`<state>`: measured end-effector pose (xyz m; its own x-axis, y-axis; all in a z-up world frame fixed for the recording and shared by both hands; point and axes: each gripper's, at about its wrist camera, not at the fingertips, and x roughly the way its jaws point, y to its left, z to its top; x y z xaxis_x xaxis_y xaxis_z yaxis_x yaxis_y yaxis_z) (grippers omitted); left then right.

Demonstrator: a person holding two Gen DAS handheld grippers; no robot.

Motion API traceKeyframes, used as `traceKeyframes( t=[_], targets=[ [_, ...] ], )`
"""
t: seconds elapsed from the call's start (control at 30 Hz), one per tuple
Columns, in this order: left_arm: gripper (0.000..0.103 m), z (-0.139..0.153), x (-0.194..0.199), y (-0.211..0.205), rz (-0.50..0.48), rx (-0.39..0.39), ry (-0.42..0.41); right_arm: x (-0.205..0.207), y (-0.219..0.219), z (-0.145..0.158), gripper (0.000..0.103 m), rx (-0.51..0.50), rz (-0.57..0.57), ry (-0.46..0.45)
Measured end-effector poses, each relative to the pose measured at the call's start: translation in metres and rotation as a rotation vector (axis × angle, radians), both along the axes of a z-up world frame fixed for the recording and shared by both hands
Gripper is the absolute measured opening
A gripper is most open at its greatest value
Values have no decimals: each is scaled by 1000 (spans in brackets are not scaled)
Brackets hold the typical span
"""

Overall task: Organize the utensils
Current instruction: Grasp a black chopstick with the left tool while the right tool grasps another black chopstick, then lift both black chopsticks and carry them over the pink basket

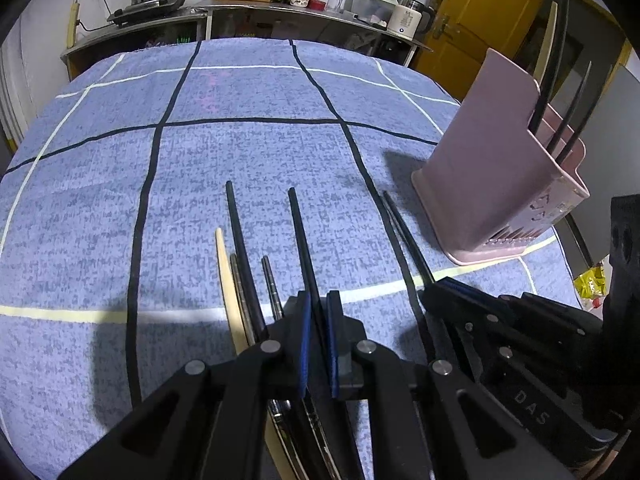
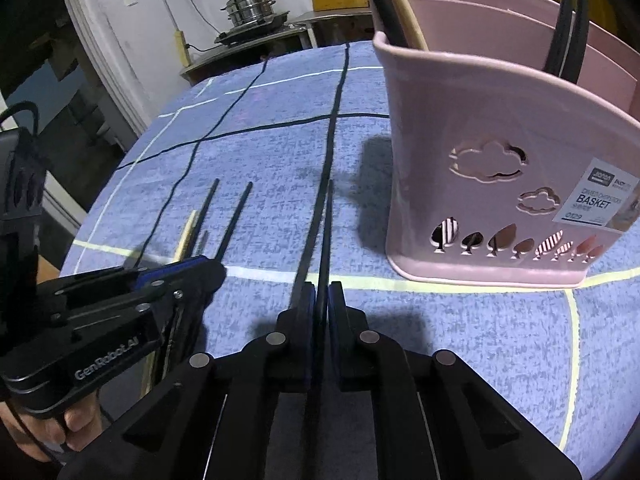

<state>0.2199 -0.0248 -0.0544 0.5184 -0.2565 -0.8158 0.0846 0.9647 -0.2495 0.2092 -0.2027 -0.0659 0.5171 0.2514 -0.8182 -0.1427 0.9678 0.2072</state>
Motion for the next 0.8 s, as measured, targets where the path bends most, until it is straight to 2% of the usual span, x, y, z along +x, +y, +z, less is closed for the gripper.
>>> traceKeyframes(
  t=[0.13,0.6,0.8],
  targets=[
    [7,14,-9,4,-2,-37,-32,-12,0,17,6,10,9,-45],
    [6,105,-62,12,-65,-103,-229,-70,-15,103,6,56,-2,-236],
    [6,128,-73,10,-94,-116,-273,-86,-27,126,6,55,-32,-288]
  ],
)
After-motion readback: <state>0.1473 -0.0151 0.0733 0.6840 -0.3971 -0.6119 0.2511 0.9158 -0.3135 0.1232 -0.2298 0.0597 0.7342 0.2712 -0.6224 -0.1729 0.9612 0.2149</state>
